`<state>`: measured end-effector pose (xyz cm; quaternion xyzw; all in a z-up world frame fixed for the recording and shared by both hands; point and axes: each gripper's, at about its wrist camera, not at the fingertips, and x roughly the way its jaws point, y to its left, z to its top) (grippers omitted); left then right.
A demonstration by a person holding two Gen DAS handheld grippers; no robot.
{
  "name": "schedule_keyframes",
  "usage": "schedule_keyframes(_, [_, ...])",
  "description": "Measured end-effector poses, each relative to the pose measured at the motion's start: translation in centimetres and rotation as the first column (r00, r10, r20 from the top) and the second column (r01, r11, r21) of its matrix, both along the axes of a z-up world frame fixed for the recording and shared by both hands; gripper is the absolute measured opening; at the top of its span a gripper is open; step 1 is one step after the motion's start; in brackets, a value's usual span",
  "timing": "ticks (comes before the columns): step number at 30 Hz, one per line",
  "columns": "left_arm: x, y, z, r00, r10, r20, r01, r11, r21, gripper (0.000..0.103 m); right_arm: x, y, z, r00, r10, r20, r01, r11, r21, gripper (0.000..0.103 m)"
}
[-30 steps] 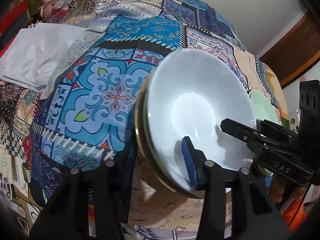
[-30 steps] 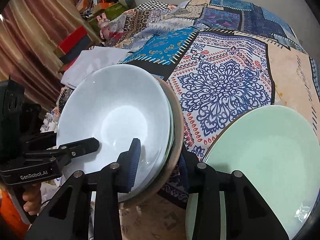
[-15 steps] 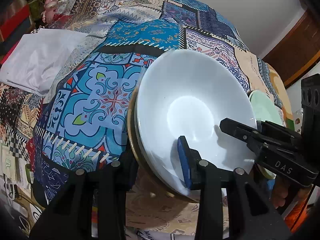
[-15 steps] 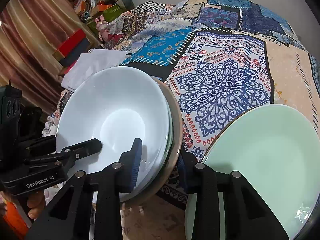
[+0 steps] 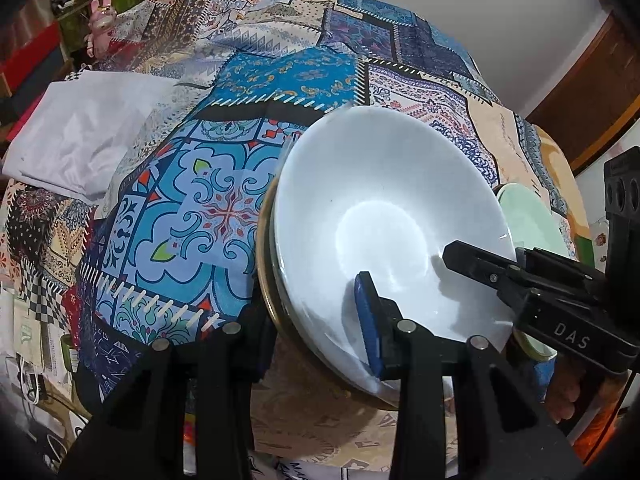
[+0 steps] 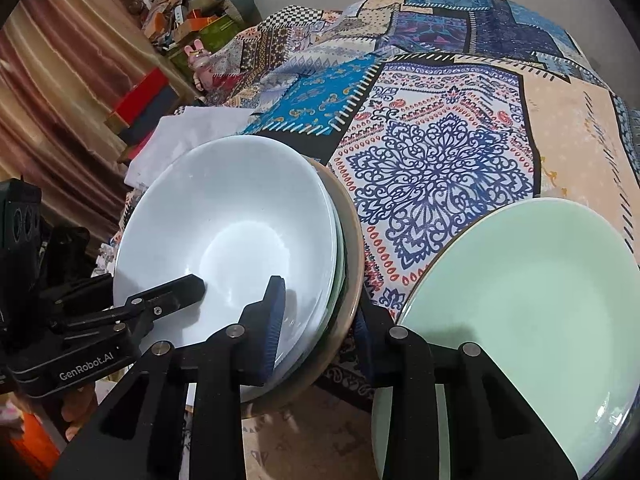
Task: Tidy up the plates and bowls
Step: 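Lower the spotted white bowl into the light green bowl and settle it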
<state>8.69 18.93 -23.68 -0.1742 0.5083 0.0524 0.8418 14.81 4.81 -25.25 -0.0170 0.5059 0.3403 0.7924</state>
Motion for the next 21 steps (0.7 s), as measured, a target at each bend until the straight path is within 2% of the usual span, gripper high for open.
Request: schedule_keyframes(21, [1.2, -4.2, 5.0, 0.993, -0.079, 0.091, 0.077, 0.997, 0.025, 0.037, -0.2, -4.9, 4.8, 0.992, -0.094, 0.085, 0.089, 0.994, 0.058, 0.029])
